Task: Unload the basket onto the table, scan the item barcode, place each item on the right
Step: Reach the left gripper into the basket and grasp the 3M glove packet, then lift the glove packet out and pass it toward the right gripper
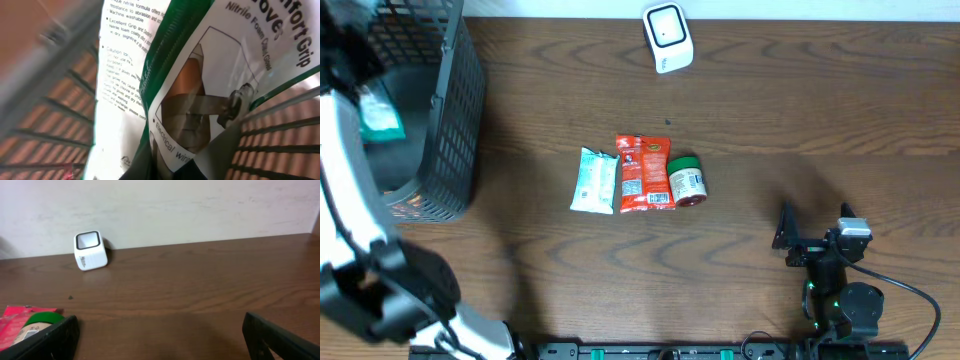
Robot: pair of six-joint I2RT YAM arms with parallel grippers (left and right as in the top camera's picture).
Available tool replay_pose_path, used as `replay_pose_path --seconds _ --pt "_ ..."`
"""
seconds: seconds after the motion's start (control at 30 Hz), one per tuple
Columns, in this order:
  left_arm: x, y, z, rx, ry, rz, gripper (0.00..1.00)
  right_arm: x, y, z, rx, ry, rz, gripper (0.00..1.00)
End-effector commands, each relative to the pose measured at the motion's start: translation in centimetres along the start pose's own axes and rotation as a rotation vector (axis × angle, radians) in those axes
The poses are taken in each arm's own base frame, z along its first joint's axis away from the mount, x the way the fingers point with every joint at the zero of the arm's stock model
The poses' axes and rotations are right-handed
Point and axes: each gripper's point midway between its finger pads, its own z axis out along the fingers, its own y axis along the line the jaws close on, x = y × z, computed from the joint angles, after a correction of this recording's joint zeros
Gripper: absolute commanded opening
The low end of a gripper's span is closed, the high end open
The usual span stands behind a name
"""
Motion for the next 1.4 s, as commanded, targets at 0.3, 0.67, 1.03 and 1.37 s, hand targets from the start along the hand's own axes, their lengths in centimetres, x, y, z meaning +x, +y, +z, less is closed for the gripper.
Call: replay_pose_path --seconds 0.3,0.67,1.03,1.37 --pt "-3.6 -0.6 -8.8 0.045 -0.162 -0.154 0.07 0.1 0.1 0.0 -0.002 0.003 -0.006 0.99" --pt "-2.2 -7.0 -20.6 0.238 -0.231 -0.123 0.07 0.1 0.1 0.0 -0.002 0.003 -0.006 0.99" --pt "8.4 -17.6 -23.5 0.517 0.168 -0.099 0.07 -0.6 0.1 0.0 -0.005 -0.025 -0.007 0.99" --pt "14.1 -29.3 -24.2 0.705 0.326 0.048 0.07 -5.0 1.5 -1.2 -0.067 -0.079 0.132 0.99"
